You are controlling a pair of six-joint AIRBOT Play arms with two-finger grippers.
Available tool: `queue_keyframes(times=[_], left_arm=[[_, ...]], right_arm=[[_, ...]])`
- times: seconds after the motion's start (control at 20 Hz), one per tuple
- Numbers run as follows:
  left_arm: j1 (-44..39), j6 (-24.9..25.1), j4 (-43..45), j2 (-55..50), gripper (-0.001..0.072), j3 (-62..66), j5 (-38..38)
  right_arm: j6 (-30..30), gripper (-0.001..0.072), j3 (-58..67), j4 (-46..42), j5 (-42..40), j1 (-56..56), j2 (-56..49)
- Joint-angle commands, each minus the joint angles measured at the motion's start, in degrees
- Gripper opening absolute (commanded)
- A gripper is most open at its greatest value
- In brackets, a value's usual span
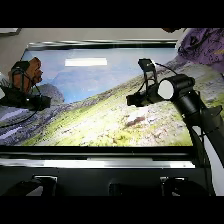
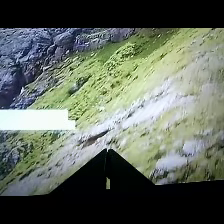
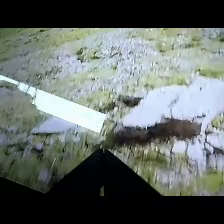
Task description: Fold the clothes and pants, and hang the long-sleeved shirts on hangers.
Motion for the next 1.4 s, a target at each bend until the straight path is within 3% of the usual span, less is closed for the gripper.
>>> queue_keyframes(times=[0.0,1.1,1.15,1.2,1.35], left_arm=[[0.0,0.0,0.0,0.0,0.0019,0.0,0.0],[0.0,-0.1,0.5,0.0,0.0037,0.0,0.4],[0.0,-1.8,1.2,-0.3,0.0268,0.0,1.6],[0.0,-6.4,2.4,-0.7,0.072,0.0,1.6],[4.1,-13.3,9.3,-4.0,0.072,2.0,9.5]], right_arm=[[0.0,0.0028,0.0,0.0,0.0,0.1,0.0],[0.0,0.0028,0.0,0.0,0.0,0.1,0.0],[0.0,0.0028,0.0,0.0,0.0,0.1,0.0],[0.0,0.0028,0.0,0.0,0.0,0.1,0.0],[0.0,0.0028,0.0,0.0,0.0,0.1,0.0]])
